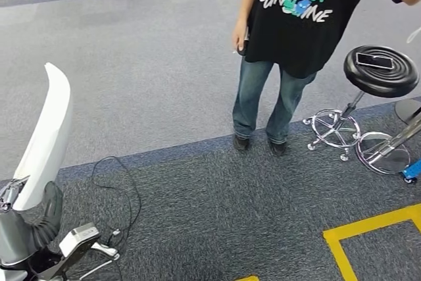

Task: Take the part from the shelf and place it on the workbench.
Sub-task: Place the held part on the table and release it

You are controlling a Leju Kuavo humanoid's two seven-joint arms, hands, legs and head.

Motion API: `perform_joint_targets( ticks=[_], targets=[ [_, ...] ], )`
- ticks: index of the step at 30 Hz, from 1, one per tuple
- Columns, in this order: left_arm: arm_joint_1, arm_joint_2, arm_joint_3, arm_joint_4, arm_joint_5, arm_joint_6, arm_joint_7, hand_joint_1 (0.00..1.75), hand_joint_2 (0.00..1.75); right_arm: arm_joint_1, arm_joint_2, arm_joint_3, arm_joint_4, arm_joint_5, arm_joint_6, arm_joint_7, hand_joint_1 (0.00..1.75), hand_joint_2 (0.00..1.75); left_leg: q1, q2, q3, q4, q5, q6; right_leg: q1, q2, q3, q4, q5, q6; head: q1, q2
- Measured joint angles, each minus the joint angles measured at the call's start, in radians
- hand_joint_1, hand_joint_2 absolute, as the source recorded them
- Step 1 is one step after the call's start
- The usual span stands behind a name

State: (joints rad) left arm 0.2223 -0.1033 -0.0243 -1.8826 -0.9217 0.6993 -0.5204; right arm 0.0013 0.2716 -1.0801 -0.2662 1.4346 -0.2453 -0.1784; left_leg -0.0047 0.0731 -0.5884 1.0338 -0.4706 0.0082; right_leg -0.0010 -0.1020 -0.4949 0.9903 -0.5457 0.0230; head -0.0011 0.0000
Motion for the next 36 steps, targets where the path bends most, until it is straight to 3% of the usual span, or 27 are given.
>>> perform_joint_targets(
  ticks=[2, 4, 6, 7, 8, 9, 10, 11, 13, 15, 16, 17, 18, 19, 20, 22, 24, 25, 27, 29, 31, 32, 33, 34, 36],
  targets=[
    [0.002, 0.003, 0.001, 0.000, -0.001, 0.000, 0.001, 1.75, 1.75, -0.003, -0.001, -0.001, 0.000, 0.000, 0.000, 0.000, 0.00, 1.75, -0.002, -0.019, 0.000, -0.006, 0.000, 0.012, 0.001, -0.019, 0.011, -0.004, -0.006, 0.009, 0.001, 0.000],
    [0.002, 0.005, 0.001, 0.000, -0.003, 0.001, 0.002, 1.75, 1.75, -0.008, -0.002, -0.001, 0.002, 0.001, 0.001, -0.001, 0.00, 1.75, 0.002, -0.040, 0.002, -0.013, 0.004, 0.024, -0.001, 0.009, 0.007, 0.022, -0.029, 0.018, 0.004, 0.000],
    [0.000, 0.006, 0.000, 0.000, -0.008, 0.001, 0.004, 1.75, 1.75, -0.011, -0.003, -0.001, 0.007, 0.002, 0.002, -0.002, 0.00, 1.75, 0.007, -0.062, 0.004, -0.016, 0.006, 0.033, -0.003, 0.071, -0.046, 0.129, -0.084, 0.024, 0.011, 0.000],
    [-0.001, 0.006, -0.001, 0.000, -0.009, 0.001, 0.005, 1.75, 1.75, -0.010, -0.003, -0.001, 0.009, 0.002, 0.003, -0.002, 0.00, 1.75, 0.007, -0.074, 0.003, -0.016, 0.006, 0.036, -0.003, 0.090, -0.085, 0.202, -0.112, 0.025, 0.013, 0.000],
    [0.000, 0.007, -0.001, 0.000, -0.010, 0.001, 0.006, 1.75, 1.75, -0.009, -0.004, -0.001, 0.010, 0.003, 0.003, -0.002, 0.00, 1.75, 0.006, -0.087, 0.003, -0.016, 0.005, 0.037, -0.003, 0.098, -0.122, 0.264, -0.129, 0.025, 0.015, 0.000],
    [0.000, 0.008, -0.001, 0.000, -0.011, 0.001, 0.007, 1.75, 1.75, -0.007, -0.004, -0.001, 0.012, 0.004, 0.003, -0.002, 0.00, 1.75, 0.006, -0.102, 0.004, -0.016, 0.005, 0.037, -0.002, 0.102, -0.146, 0.295, -0.127, 0.025, 0.015, 0.000],
    [0.001, 0.009, -0.001, 0.000, -0.010, 0.001, 0.008, 1.75, 1.75, -0.006, -0.005, -0.001, 0.013, 0.005, 0.003, -0.002, 0.00, 1.75, 0.006, -0.118, 0.005, -0.015, 0.004, 0.037, -0.003, 0.103, -0.154, 0.289, -0.105, 0.025, 0.016, 0.000],
    [0.001, 0.010, -0.001, 0.000, -0.010, 0.001, 0.010, 1.75, 1.75, -0.006, -0.005, -0.001, 0.014, 0.006, 0.004, -0.002, 0.00, 1.75, 0.007, -0.133, 0.007, -0.015, 0.004, 0.036, -0.004, 0.108, -0.143, 0.244, -0.064, 0.024, 0.016, 0.000],
    [0.001, 0.012, -0.001, 0.000, -0.010, 0.001, 0.013, 1.75, 1.75, -0.007, -0.006, -0.001, 0.017, 0.009, 0.005, -0.002, 0.00, 1.75, 0.007, -0.163, 0.008, -0.012, 0.001, 0.031, -0.011, 0.149, -0.096, 0.111, 0.014, 0.024, 0.017, 0.000],
    [0.000, 0.016, -0.001, 0.000, -0.010, 0.000, 0.017, 1.75, 1.75, -0.009, -0.006, -0.001, 0.022, 0.012, 0.006, -0.002, 0.00, 1.75, 0.007, -0.187, 0.001, -0.006, 0.000, 0.020, -0.017, 0.190, -0.062, 0.032, 0.036, 0.020, 0.016, 0.000],
    [0.000, 0.018, -0.001, 0.000, -0.011, 0.000, 0.019, 1.75, 1.75, -0.010, -0.006, -0.001, 0.024, 0.013, 0.006, -0.002, 0.00, 1.75, 0.008, -0.199, -0.004, -0.005, 0.002, 0.014, -0.017, 0.195, -0.055, 0.024, 0.031, 0.015, 0.016, 0.000],
    [0.000, 0.021, -0.001, 0.000, -0.011, 0.000, 0.021, 1.75, 1.75, -0.011, -0.006, -0.001, 0.025, 0.013, 0.006, -0.003, 0.00, 1.75, 0.011, -0.211, -0.008, -0.006, 0.005, 0.008, -0.015, 0.184, -0.051, 0.019, 0.031, 0.009, 0.015, 0.000],
    [0.001, 0.024, 0.000, 0.000, -0.011, 0.000, 0.023, 1.75, 1.75, -0.012, -0.006, -0.001, 0.026, 0.014, 0.006, -0.003, 0.00, 1.75, 0.012, -0.209, -0.011, -0.003, 0.003, 0.002, -0.015, 0.172, -0.047, 0.017, 0.033, 0.003, 0.015, 0.000],
    [0.000, 0.028, 0.000, 0.000, -0.012, 0.001, 0.024, 1.75, 1.75, -0.013, -0.006, -0.001, 0.026, 0.014, 0.006, -0.003, 0.00, 1.75, 0.011, -0.192, -0.018, 0.012, -0.006, -0.002, -0.015, 0.159, -0.044, 0.013, 0.035, -0.003, 0.013, 0.000],
    [-0.002, 0.031, 0.000, 0.000, -0.014, 0.001, 0.026, 1.75, 1.75, -0.014, -0.006, -0.001, 0.027, 0.014, 0.005, -0.003, 0.00, 1.75, 0.010, -0.164, -0.032, 0.045, -0.027, -0.006, -0.015, 0.144, -0.041, 0.009, 0.035, -0.009, 0.010, 0.000],
    [-0.007, 0.035, -0.002, 0.000, -0.018, 0.000, 0.032, 1.75, 1.75, -0.013, -0.006, -0.001, 0.028, 0.014, 0.001, 0.000, 0.00, 1.75, 0.009, -0.104, -0.087, 0.166, -0.088, -0.012, -0.011, 0.112, -0.036, 0.007, 0.032, -0.018, 0.005, 0.000],
    [-0.008, 0.039, -0.002, 0.001, -0.020, 0.000, 0.036, 1.75, 1.75, -0.012, -0.006, -0.002, 0.029, 0.014, -0.004, 0.004, 0.00, 1.75, 0.012, -0.086, -0.134, 0.267, -0.121, -0.016, -0.008, 0.081, -0.034, 0.008, 0.028, -0.022, 0.004, 0.000],
    [-0.008, 0.042, -0.002, 0.001, -0.021, 0.000, 0.038, 1.75, 1.75, -0.013, -0.006, -0.002, 0.029, 0.013, -0.007, 0.005, 0.00, 1.75, 0.013, -0.083, -0.135, 0.269, -0.111, -0.016, -0.007, 0.067, -0.032, 0.008, 0.026, -0.022, 0.004, 0.000],
    [-0.009, 0.046, -0.002, 0.002, -0.022, 0.000, 0.041, 1.75, 1.75, -0.015, -0.006, -0.002, 0.030, 0.012, -0.011, 0.006, 0.00, 1.75, 0.012, -0.063, -0.080, 0.166, -0.048, -0.012, -0.006, 0.042, -0.023, 0.008, 0.019, -0.020, 0.004, 0.000],
    [-0.015, 0.049, -0.003, 0.002, -0.024, 0.000, 0.043, 1.75, 1.75, -0.018, -0.006, -0.002, 0.030, 0.010, -0.013, 0.004, 0.00, 1.75, 0.002, -0.017, -0.016, 0.043, -0.008, -0.003, 0.000, 0.020, -0.015, 0.009, 0.011, -0.013, 0.003, 0.000],
    [-0.021, 0.052, -0.004, 0.002, -0.027, 0.000, 0.048, 1.75, 1.75, -0.019, -0.006, -0.003, 0.030, 0.007, -0.015, 0.003, 0.00, 1.75, -0.007, 0.001, 0.000, 0.003, -0.010, 0.006, 0.006, -0.001, -0.010, 0.009, 0.004, -0.003, 0.004, 0.000],
    [-0.022, 0.053, -0.004, 0.002, -0.029, 0.000, 0.051, 1.75, 1.75, -0.020, -0.006, -0.003, 0.030, 0.006, -0.015, 0.002, 0.00, 1.75, -0.006, -0.010, -0.001, 0.000, -0.009, 0.011, 0.007, -0.013, -0.007, 0.007, 0.002, 0.002, 0.005, 0.000],
    [-0.021, 0.054, -0.004, 0.002, -0.031, 0.000, 0.054, 1.75, 1.75, -0.022, -0.006, -0.003, 0.030, 0.004, -0.016, 0.000, 0.00, 1.75, -0.004, -0.021, -0.001, -0.003, -0.008, 0.016, 0.006, -0.012, -0.006, 0.008, -0.002, 0.007, 0.006, 0.000],
    [-0.022, 0.056, -0.003, 0.002, -0.031, 0.001, 0.056, 1.75, 1.75, -0.024, -0.006, -0.004, 0.031, 0.003, -0.016, -0.003, 0.00, 1.75, -0.001, -0.032, 0.000, -0.006, -0.006, 0.022, 0.005, 0.004, -0.009, 0.017, -0.012, 0.012, 0.006, 0.000],
    [-0.025, 0.057, -0.004, 0.002, -0.033, 0.001, 0.056, 1.75, 1.75, -0.029, -0.006, -0.004, 0.033, 0.002, -0.016, -0.008, 0.00, 1.75, 0.005, -0.053, 0.002, -0.011, -0.002, 0.032, 0.001, 0.062, -0.047, 0.098, -0.060, 0.020, 0.010, 0.000]
  ],
)
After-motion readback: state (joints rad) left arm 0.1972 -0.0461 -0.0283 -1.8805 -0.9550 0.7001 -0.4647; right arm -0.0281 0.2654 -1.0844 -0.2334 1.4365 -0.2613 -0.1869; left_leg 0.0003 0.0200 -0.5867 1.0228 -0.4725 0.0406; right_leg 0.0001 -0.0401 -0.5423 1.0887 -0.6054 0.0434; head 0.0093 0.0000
